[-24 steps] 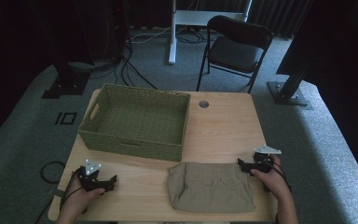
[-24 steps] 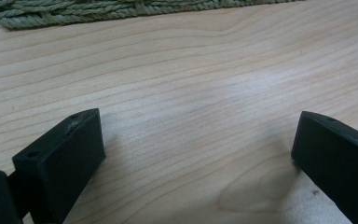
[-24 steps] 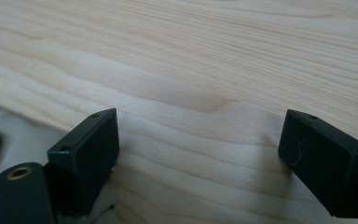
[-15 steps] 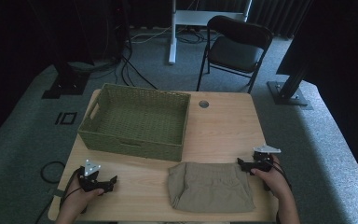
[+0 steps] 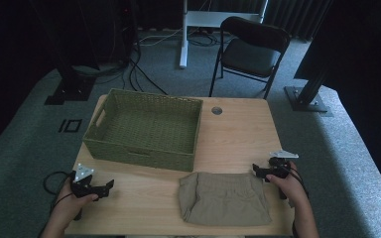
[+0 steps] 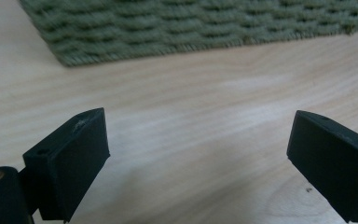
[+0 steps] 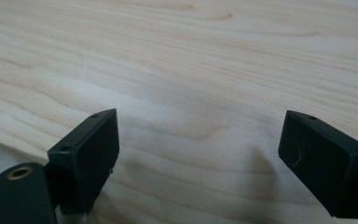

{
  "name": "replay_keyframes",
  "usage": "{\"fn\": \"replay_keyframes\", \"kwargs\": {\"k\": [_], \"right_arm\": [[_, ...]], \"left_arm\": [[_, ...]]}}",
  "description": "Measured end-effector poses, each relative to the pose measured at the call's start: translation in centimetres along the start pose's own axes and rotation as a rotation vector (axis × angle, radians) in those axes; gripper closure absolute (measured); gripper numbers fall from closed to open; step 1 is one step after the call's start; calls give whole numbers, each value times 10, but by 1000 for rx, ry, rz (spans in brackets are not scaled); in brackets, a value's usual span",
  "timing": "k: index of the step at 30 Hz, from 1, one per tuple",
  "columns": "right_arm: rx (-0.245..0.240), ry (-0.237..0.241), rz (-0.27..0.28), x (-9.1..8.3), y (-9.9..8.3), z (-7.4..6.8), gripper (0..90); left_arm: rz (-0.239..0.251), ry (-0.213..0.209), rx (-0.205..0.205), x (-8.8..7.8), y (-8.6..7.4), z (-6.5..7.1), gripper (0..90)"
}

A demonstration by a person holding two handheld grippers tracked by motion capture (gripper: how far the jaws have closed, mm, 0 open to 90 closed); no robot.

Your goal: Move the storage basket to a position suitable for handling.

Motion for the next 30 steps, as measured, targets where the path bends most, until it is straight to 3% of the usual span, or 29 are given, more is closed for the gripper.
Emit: {"fn": "replay_keyframes", "kwargs": {"k": [3, 7, 11, 13, 16, 30], "right_arm": [[3, 1, 15, -3, 7, -1, 119], [6, 5, 39, -8, 19, -4, 119], [13, 29, 63, -15, 31, -10, 119], [17, 38, 78, -18, 38, -14, 119], [17, 47, 94, -20, 44, -17, 119], [1, 130, 172, -37, 78, -54, 119]], "left_arm": [[28, 11, -13, -4, 5, -7, 65], [33, 19, 2, -8, 10, -11, 64], [92, -25, 27, -14, 22, -15, 65], [115, -26, 20, -16, 27, -18, 65], [112, -11, 31, -18, 31, -21, 65], [174, -6, 82, -34, 75, -35, 65]]}}
Point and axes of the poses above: each handheld gripper's, and its own axes: x roughly forward along the jaws, y roughly out of its top, z roughly to its right, the point moved 5 cm from there along x, roughly forward along the jaws, and after that the axes turned 9 degrees about -y, right-handed, at the moved point
